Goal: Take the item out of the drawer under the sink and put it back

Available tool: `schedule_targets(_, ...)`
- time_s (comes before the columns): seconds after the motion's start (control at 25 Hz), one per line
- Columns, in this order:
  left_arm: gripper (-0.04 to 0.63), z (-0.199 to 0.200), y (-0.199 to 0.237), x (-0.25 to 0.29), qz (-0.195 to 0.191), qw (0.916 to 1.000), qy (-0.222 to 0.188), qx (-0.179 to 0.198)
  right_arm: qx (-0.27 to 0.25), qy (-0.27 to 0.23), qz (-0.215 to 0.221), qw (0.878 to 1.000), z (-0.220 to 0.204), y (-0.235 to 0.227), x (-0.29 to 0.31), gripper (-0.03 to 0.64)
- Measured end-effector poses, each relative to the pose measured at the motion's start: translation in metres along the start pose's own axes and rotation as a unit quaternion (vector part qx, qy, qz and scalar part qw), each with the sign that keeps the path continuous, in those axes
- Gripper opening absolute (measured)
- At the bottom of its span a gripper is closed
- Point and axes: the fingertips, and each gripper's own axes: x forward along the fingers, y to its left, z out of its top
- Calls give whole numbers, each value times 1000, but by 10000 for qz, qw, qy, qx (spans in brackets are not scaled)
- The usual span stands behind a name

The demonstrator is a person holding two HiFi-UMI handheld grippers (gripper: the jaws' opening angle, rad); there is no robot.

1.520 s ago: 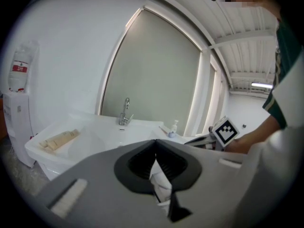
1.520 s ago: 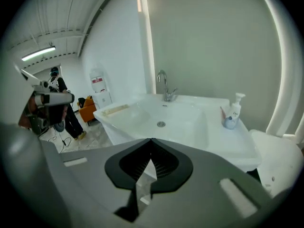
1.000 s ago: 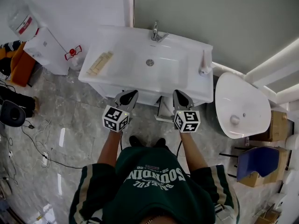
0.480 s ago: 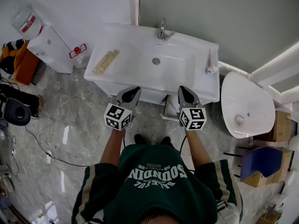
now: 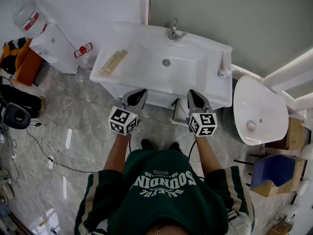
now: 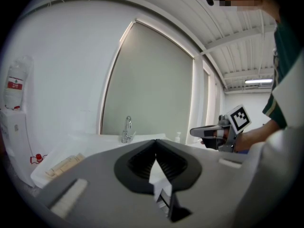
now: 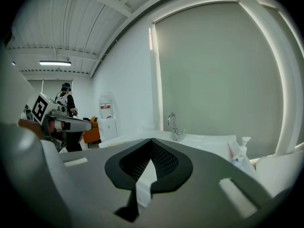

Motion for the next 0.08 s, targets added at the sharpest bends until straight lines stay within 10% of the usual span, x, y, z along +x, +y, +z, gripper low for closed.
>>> schedule_targets(0.08, 51, -1, 1, -1, -3, 10000, 4, -8, 7, 24, 38, 10000, -2, 5, 1, 3)
